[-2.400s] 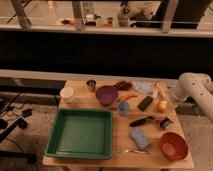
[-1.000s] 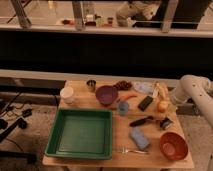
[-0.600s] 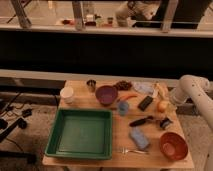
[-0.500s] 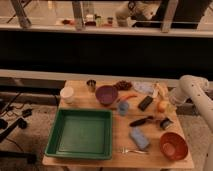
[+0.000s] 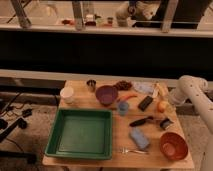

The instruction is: Place apple in tray

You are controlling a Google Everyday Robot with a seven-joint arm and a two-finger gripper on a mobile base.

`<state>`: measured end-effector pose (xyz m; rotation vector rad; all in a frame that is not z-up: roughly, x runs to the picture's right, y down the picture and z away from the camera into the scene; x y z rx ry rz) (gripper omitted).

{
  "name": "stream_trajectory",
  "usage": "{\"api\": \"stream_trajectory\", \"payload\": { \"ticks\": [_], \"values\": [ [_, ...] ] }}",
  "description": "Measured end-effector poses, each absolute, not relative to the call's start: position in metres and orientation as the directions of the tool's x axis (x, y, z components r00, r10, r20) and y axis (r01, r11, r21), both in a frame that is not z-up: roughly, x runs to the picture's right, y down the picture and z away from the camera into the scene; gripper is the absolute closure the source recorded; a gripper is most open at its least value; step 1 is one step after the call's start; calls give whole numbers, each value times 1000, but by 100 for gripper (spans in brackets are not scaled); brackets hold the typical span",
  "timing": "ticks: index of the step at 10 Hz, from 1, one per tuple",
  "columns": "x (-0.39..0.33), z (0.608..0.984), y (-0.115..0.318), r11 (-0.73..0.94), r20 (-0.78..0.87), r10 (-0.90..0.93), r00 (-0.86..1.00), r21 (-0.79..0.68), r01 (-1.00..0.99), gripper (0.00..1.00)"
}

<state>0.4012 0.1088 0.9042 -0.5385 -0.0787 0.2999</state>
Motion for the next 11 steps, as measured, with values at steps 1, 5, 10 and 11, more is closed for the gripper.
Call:
{"api": "stream_trajectory", "payload": {
  "ticks": [1,5,10,11],
  "values": [
    [401,905,110,814,-4,301,954,-520,-259,20],
    [398,909,112,809,3,299,954,-531,-252,20],
    [397,910,107,814,10,300,954,-525,-250,23],
    [396,911,106,815,11,300,954,-523,-250,30]
  ]
}}
